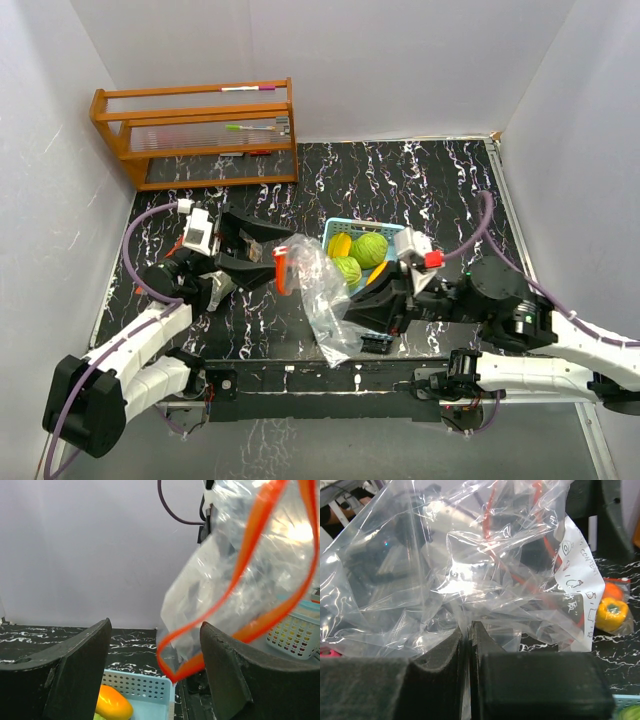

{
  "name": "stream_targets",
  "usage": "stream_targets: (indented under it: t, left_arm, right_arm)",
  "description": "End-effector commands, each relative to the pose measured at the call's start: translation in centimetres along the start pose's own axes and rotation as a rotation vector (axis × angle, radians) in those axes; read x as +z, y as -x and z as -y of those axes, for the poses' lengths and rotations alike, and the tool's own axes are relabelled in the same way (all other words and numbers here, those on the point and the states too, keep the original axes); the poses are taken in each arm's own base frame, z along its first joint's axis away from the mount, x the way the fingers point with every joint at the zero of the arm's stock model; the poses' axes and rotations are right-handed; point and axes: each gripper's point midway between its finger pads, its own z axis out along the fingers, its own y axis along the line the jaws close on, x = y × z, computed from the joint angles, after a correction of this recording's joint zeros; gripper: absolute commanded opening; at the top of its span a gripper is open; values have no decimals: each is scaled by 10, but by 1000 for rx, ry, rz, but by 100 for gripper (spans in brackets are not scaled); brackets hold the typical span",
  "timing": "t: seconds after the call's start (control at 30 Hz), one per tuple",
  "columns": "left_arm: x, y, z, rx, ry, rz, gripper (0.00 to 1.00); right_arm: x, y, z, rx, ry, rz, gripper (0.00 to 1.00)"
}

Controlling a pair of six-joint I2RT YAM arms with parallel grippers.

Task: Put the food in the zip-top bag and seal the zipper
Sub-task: Open the zipper of the food storage bag at the center of the board.

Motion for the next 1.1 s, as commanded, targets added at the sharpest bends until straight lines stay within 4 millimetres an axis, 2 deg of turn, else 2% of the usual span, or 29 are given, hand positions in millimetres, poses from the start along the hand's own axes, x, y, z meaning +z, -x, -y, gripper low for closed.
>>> stream_targets:
  t: [0.0, 0.17, 0.53, 0.83, 0.9, 0.97, 1.03, 1.07]
  left_arm:
    - [9, 25, 8, 96, -48, 67, 69]
    - [11, 27, 7, 99, -54, 76, 68]
    - [14, 22, 22, 24, -155, 53, 68]
    - [22, 21, 27, -6, -191, 51, 65]
    - [24, 19, 28, -15, -200, 49, 60]
    - [26, 17, 29, -26, -209, 42, 51]
    - [27, 16, 30, -43, -220, 31, 38]
    - [28, 16, 30, -47, -223, 27, 28]
  right_arm:
    - [10, 20, -16, -35, 94, 37, 8]
    - [9, 22, -22, -52, 129, 39, 8]
    - [1, 27, -6, -41, 22, 81, 8]
    - [9, 20, -2, -30, 16, 58, 8]
    - [10, 20, -2, -30, 15, 61, 8]
    - [9, 21, -1, -29, 9, 65, 8]
    - [9, 21, 0, -24, 2, 67, 8]
    - [8, 20, 1, -23, -2, 67, 8]
